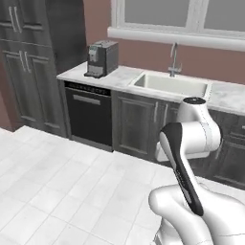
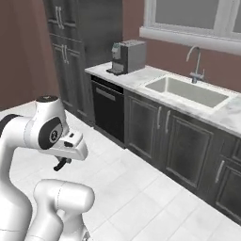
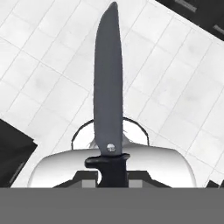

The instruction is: Retrieve the butter from the fridge and place it on a plate on the dining table. Then retrieve the butter knife by the fridge and place it near the plate.

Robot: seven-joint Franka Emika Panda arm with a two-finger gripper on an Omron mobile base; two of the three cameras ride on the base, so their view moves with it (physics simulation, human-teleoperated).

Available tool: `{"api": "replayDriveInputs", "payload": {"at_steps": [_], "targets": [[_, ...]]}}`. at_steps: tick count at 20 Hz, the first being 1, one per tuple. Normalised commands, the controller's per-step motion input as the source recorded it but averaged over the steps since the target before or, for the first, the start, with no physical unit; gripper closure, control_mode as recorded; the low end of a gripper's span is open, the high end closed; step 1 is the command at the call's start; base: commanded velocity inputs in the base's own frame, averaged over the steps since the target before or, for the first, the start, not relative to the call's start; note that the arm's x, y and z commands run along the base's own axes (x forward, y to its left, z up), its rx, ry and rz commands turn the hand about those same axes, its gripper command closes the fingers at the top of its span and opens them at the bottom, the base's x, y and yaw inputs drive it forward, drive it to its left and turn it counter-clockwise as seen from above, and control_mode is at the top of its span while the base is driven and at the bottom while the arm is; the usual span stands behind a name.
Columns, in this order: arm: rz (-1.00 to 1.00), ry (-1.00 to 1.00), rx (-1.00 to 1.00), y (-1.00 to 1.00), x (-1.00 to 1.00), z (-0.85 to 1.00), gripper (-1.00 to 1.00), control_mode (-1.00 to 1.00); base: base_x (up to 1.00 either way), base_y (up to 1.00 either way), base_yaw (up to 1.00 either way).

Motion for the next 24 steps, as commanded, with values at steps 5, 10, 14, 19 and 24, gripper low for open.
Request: {"api": "replayDriveInputs", "payload": {"at_steps": [5, 10, 14, 19, 24], "targets": [[0.00, 0.00, 0.00, 0.00, 0.00, 0.00, 1.00, 1.00, 0.76, 0.00, 0.57], [0.00, 0.00, 0.00, 0.00, 0.00, 0.00, 1.00, 1.00, 0.90, 0.02, 0.50], [0.00, 0.00, 0.00, 0.00, 0.00, 0.00, 1.00, 1.00, 0.87, 0.00, 0.54], [0.00, 0.00, 0.00, 0.00, 0.00, 0.00, 1.00, 1.00, 0.67, -0.02, 0.66], [0.00, 0.00, 0.00, 0.00, 0.00, 0.00, 1.00, 1.00, 0.64, -0.32, 0.74]]}}
